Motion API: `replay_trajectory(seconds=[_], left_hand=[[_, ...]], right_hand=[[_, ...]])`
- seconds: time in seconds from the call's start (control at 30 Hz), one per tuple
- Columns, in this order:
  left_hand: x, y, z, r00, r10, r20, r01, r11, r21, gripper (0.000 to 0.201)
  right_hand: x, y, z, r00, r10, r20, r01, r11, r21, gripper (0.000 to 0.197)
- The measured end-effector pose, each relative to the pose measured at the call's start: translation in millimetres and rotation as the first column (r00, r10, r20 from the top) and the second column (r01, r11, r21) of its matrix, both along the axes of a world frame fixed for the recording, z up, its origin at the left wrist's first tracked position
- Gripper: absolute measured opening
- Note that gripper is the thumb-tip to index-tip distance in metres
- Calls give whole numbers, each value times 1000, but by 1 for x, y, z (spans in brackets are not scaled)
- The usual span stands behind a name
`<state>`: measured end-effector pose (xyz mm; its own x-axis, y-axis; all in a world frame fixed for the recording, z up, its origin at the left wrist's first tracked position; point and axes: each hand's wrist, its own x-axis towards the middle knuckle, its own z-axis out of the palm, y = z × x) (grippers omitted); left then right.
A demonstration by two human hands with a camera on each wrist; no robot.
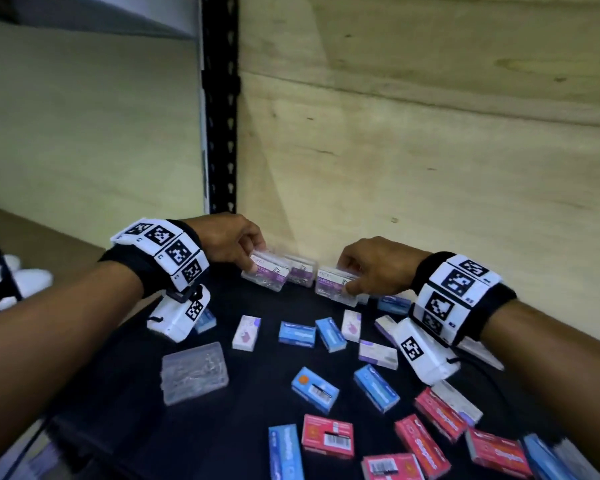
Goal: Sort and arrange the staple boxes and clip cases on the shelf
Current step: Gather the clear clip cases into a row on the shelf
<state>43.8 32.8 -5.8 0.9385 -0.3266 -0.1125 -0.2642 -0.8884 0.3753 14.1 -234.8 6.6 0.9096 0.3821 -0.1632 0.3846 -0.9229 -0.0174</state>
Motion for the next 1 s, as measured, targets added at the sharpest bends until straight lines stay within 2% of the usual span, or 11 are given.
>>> replay_trajectory(seconds=[0.17,0.47,0.8,1.0], left_hand=[[14,23,-11,997,68,-33,-65,995,74,37],[34,32,-26,995,76,-64,-69,992,107,37],[43,27,-29,997,63,-33,-55,978,203,41],[40,24,-25,999,31,-16,-27,977,211,44]], right_hand=[[20,34,-11,1000,19,-9,-19,999,-25,38],[36,53,-26,999,-8,-44,6,998,-63,40],[39,57,-31,999,-4,-37,3,999,-41,41],[35,53,-26,1000,24,9,-25,998,57,44]])
